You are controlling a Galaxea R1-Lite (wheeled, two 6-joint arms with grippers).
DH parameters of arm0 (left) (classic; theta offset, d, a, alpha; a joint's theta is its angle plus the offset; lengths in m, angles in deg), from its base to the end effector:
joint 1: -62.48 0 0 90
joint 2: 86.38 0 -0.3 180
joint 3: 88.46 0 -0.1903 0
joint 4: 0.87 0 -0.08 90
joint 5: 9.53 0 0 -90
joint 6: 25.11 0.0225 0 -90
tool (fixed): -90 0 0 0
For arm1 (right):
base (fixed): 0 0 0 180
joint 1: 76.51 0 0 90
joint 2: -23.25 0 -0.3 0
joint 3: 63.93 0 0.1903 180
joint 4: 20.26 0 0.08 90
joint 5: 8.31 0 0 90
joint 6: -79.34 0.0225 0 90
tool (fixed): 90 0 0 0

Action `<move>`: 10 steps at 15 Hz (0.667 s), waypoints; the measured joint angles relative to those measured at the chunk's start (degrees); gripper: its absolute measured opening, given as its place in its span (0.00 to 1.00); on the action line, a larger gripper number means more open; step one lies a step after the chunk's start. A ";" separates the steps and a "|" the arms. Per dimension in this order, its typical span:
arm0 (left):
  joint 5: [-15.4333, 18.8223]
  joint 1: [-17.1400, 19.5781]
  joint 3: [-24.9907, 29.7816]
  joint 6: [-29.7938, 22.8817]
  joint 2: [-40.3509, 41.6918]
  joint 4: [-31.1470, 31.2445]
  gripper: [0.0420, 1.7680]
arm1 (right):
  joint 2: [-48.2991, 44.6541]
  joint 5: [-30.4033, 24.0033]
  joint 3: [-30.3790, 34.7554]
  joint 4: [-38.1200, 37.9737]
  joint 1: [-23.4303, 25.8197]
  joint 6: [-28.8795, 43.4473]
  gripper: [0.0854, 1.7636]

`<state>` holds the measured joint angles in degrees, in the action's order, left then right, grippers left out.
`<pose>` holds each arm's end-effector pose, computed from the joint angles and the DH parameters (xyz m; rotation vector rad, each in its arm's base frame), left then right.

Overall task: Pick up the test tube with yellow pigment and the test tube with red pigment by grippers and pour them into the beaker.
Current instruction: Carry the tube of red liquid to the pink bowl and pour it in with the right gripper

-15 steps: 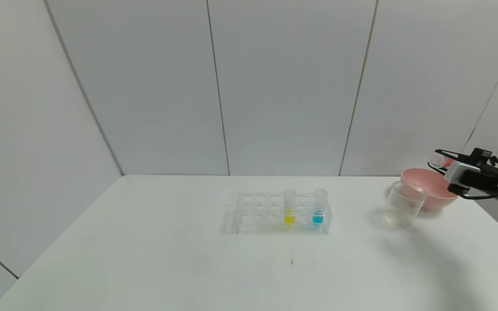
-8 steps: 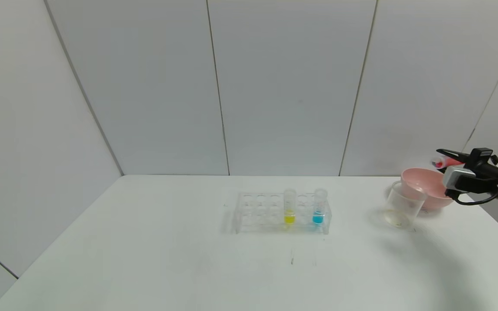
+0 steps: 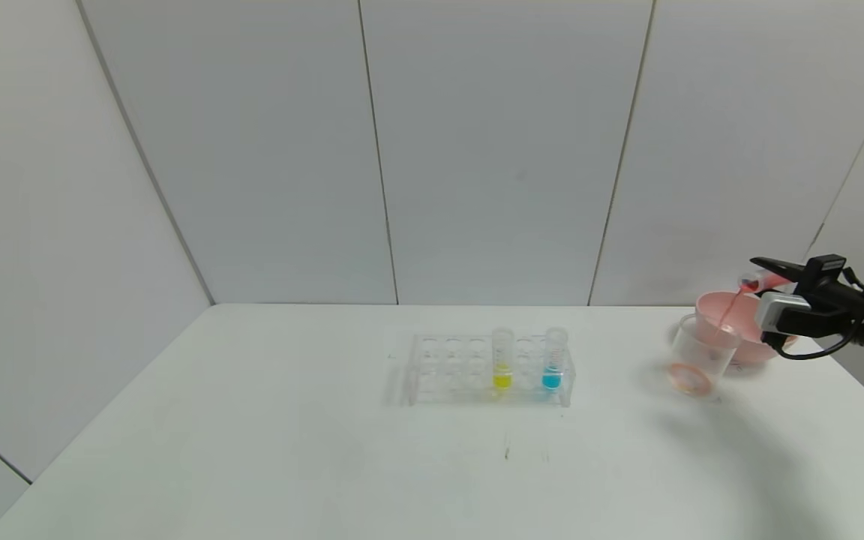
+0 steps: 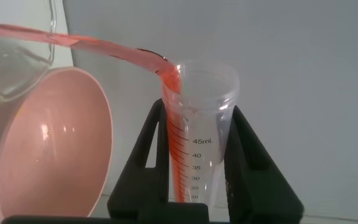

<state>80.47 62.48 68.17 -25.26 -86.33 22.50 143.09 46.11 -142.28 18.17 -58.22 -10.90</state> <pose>-0.0229 0.0000 0.0755 -0.0026 -0.0009 0.0000 0.3744 -0.1100 0.1289 -1.5374 -0.1993 0.2731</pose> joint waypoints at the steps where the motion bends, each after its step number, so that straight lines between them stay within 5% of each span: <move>1: 0.00 0.00 0.00 0.00 0.00 0.00 1.00 | -0.06 0.01 0.02 0.00 -0.35 -0.07 0.29; 10: 0.00 0.00 0.00 0.00 0.00 0.00 1.00 | -0.50 2.63 -0.11 0.06 -0.83 -5.14 0.29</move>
<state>80.47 62.48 68.17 -25.26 -86.33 22.50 142.59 48.74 -142.39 18.23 -59.05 -16.05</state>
